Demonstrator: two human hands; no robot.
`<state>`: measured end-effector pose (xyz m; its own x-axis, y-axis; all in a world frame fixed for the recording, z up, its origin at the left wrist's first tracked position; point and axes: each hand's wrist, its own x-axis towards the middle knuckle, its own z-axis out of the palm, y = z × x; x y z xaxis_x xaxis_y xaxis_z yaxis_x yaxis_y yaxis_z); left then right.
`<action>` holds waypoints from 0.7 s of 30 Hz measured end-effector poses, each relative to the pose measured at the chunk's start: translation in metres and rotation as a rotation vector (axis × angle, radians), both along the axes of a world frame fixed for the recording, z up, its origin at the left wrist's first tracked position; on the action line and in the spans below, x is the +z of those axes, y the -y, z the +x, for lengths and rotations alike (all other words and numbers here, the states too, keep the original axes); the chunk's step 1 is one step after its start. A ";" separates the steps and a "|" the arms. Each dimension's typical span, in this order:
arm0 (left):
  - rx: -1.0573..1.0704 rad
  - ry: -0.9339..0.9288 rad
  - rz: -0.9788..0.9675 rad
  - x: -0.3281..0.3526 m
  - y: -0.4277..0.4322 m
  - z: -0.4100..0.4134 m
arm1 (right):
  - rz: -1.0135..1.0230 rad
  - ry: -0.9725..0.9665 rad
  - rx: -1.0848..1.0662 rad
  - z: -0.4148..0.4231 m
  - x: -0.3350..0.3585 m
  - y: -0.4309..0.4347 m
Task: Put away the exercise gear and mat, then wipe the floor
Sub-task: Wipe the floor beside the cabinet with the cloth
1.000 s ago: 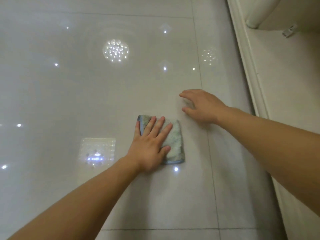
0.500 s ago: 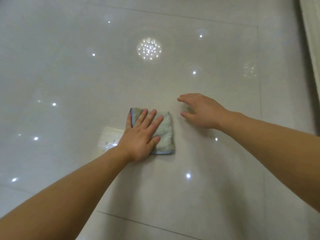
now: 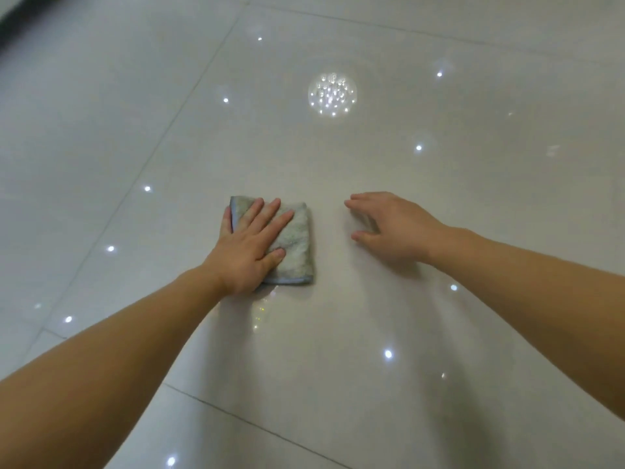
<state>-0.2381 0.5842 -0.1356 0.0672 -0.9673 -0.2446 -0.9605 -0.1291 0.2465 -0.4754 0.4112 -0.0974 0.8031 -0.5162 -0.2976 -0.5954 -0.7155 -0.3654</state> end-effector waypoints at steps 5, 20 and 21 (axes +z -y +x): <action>0.033 -0.009 -0.007 -0.003 -0.006 0.030 | 0.013 0.026 0.021 0.021 -0.003 -0.006; 0.191 -0.099 0.016 0.001 -0.040 0.080 | 0.013 -0.007 0.110 0.033 -0.020 -0.018; 0.200 -0.091 0.021 0.001 -0.045 0.080 | 0.012 -0.005 0.115 0.033 -0.021 -0.017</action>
<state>-0.1580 0.6290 -0.1344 0.2337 -0.9317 -0.2779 -0.8894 -0.3204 0.3261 -0.4422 0.4285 -0.1180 0.8549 -0.4175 -0.3079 -0.5120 -0.7745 -0.3716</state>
